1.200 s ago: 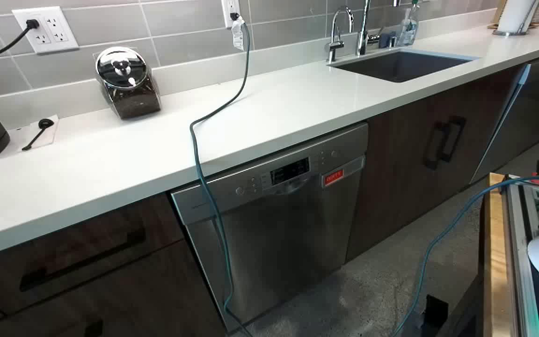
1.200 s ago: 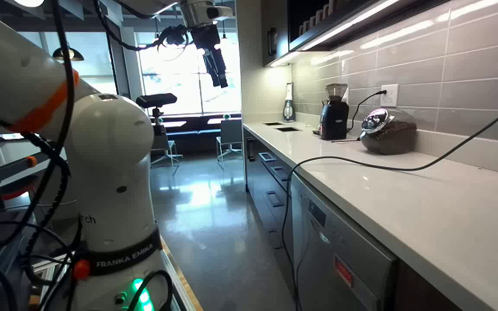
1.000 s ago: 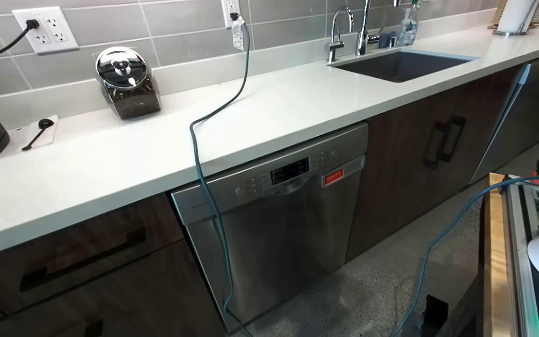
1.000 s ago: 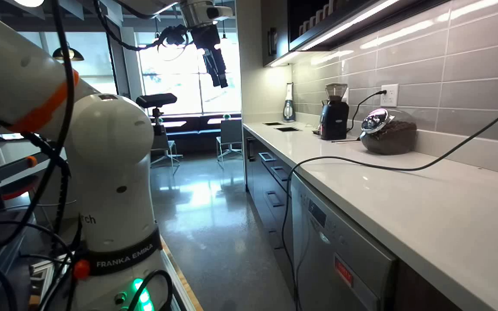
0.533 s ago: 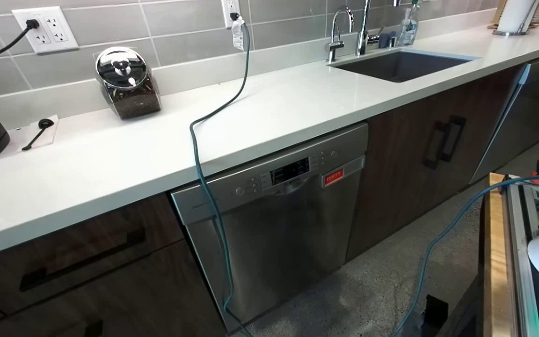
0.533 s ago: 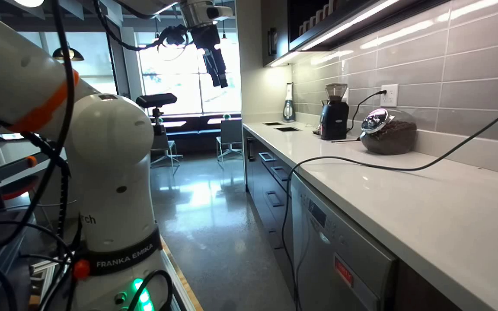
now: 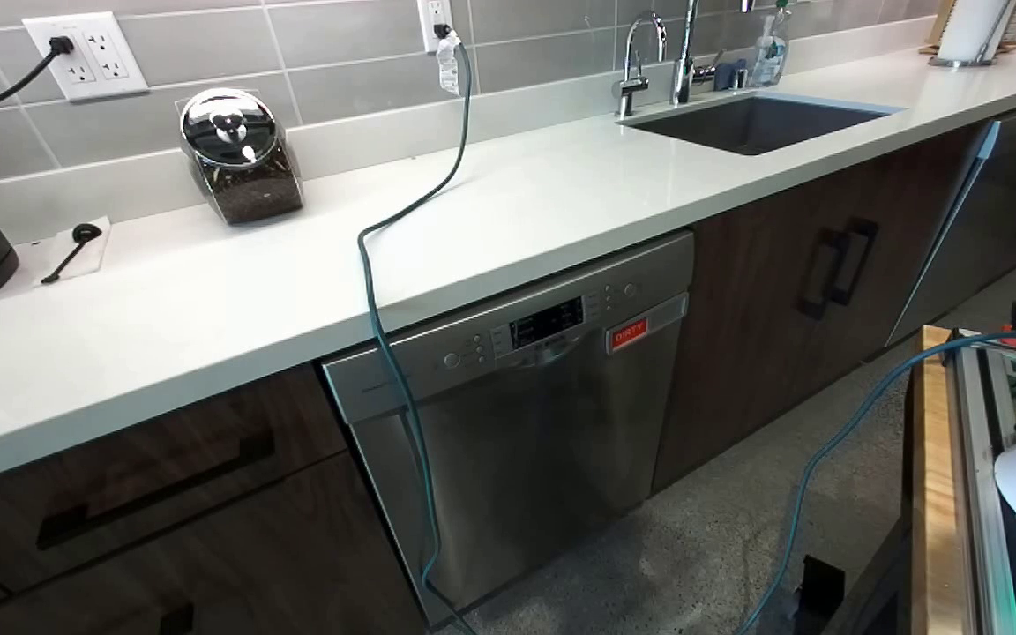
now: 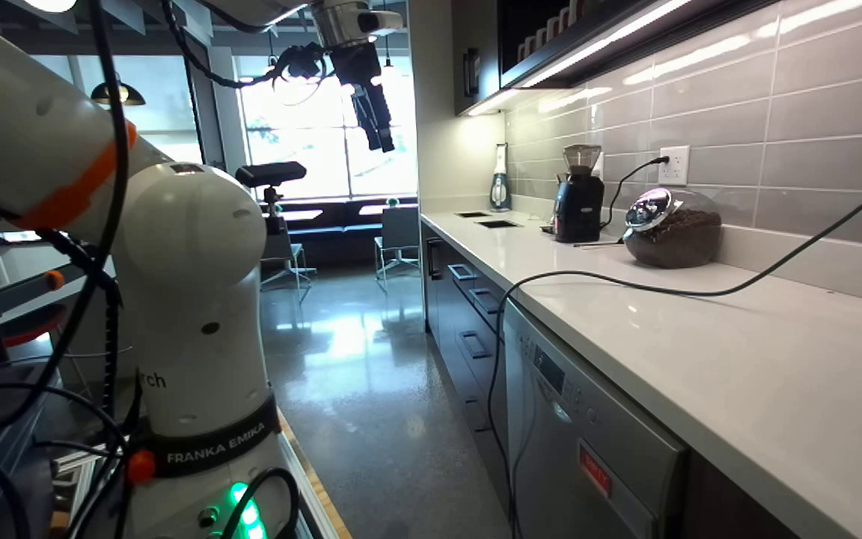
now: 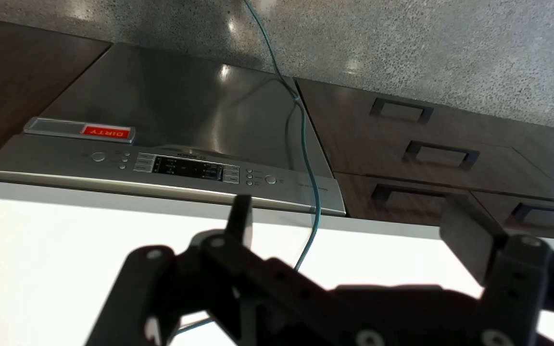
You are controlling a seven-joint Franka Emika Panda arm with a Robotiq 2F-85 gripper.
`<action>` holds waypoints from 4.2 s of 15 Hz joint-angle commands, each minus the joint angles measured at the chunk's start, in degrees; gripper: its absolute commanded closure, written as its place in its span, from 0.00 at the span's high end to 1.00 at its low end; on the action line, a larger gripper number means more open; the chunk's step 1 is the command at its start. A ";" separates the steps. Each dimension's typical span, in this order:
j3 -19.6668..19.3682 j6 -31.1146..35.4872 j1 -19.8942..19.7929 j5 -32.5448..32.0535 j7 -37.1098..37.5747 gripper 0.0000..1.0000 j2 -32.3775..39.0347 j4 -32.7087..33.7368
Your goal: Press a button on the dishwasher.
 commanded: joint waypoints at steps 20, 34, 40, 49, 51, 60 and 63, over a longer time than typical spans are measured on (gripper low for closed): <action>0.05 0.64 0.47 0.53 -0.95 1.00 1.81 -0.11; 2.86 25.82 2.80 0.78 1.36 1.00 28.99 -11.17; 5.70 46.99 -1.00 -13.33 13.76 1.00 38.82 -15.80; 1.72 46.06 2.05 -13.39 12.48 1.00 38.21 -15.05; 3.01 44.88 -0.55 -17.51 16.70 1.00 39.65 -14.55; 4.70 55.46 -13.31 -47.91 38.74 1.00 50.36 -12.91; 3.32 56.86 -14.36 -56.36 44.91 1.00 54.14 -10.52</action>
